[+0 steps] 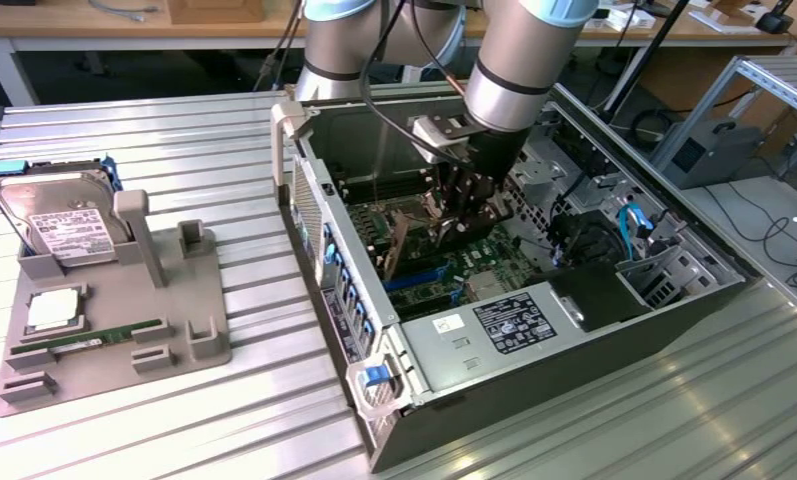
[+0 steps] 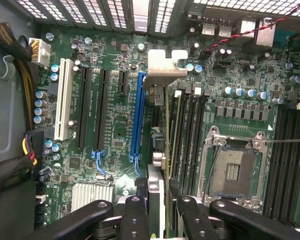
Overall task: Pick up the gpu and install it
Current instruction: 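Insert the gpu into the slot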
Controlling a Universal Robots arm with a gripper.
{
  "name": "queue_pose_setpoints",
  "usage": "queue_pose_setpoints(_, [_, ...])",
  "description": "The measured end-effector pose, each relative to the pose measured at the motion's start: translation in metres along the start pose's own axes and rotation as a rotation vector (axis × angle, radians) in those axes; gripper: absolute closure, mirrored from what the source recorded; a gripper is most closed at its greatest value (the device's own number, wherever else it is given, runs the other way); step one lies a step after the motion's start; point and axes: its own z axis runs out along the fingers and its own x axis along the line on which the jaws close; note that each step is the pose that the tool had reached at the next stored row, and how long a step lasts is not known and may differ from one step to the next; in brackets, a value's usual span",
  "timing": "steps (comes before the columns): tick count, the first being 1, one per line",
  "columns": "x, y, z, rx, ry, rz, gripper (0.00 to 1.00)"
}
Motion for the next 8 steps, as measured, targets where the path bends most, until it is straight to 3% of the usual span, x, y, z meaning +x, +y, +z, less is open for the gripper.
queue_pose_setpoints(8, [0.0034, 0.0009, 0.0007, 0.0002, -0.0003, 0.0, 0.73])
